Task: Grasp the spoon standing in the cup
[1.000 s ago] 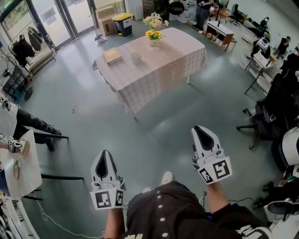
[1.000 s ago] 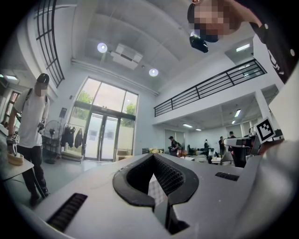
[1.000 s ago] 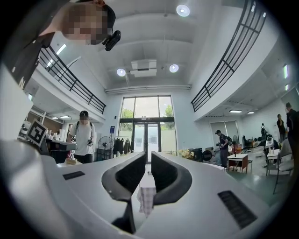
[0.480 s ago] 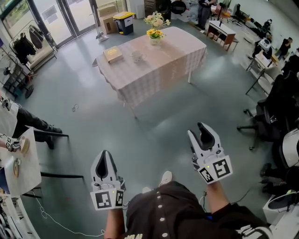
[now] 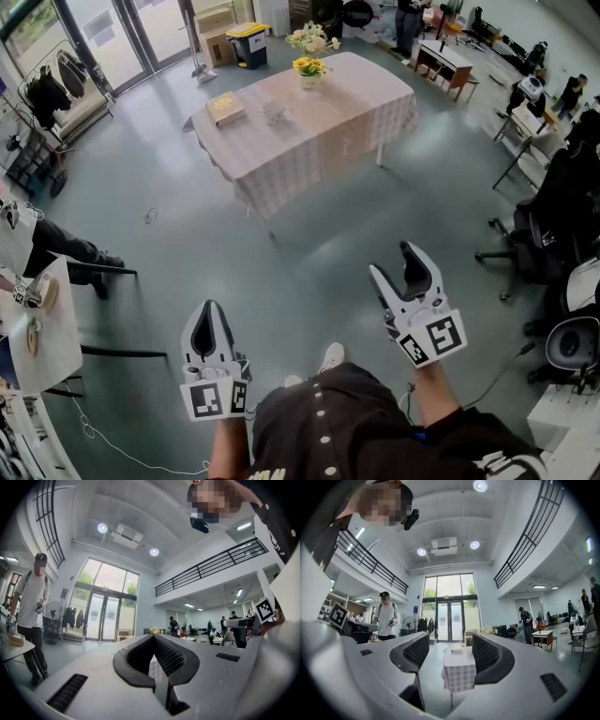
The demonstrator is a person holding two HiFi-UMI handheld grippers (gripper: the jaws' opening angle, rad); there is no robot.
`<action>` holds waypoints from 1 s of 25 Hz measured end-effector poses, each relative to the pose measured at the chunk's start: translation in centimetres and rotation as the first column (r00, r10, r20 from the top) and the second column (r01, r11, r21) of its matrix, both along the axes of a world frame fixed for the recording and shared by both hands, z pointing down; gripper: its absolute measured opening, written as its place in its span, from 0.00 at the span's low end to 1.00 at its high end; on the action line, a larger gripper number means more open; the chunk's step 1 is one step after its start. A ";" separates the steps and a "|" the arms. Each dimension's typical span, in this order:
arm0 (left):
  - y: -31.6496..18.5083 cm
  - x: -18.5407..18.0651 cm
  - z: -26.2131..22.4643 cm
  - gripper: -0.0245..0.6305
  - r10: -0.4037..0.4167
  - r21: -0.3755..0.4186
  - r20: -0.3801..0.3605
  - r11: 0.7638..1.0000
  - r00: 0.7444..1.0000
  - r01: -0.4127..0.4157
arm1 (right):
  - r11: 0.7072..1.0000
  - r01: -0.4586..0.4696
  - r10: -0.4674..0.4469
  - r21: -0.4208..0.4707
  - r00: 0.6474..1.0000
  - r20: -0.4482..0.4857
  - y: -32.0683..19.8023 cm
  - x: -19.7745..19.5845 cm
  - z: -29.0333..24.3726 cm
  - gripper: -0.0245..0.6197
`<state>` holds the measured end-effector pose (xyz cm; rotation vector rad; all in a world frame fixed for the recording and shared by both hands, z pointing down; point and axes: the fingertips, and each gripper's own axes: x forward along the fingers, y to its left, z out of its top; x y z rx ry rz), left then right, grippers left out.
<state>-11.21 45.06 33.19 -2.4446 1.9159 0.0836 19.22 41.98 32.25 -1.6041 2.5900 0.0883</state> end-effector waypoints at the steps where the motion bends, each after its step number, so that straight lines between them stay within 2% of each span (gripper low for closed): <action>1: -0.1 0.1 0.0 0.06 0.000 -0.001 0.001 1.000 1.000 0.000 | 1.000 0.002 -0.002 -0.001 1.000 0.001 -0.1 0.1 0.0 0.45; 10: -1.2 1.8 0.1 0.06 -0.020 -0.002 0.009 1.000 1.000 0.020 | 1.000 0.030 -0.030 -0.001 0.999 -0.017 -1.6 1.1 0.4 0.50; 18: -2.0 3.5 0.7 0.06 -0.044 -0.005 0.007 0.999 0.999 0.044 | 0.998 0.063 -0.063 -0.008 0.998 -0.031 -3.2 2.0 1.2 0.50; 25: -3.2 3.3 1.1 0.06 -0.061 -0.020 0.005 0.998 0.998 0.061 | 0.997 0.078 -0.079 -0.022 0.996 -0.033 -4.9 1.8 1.6 0.50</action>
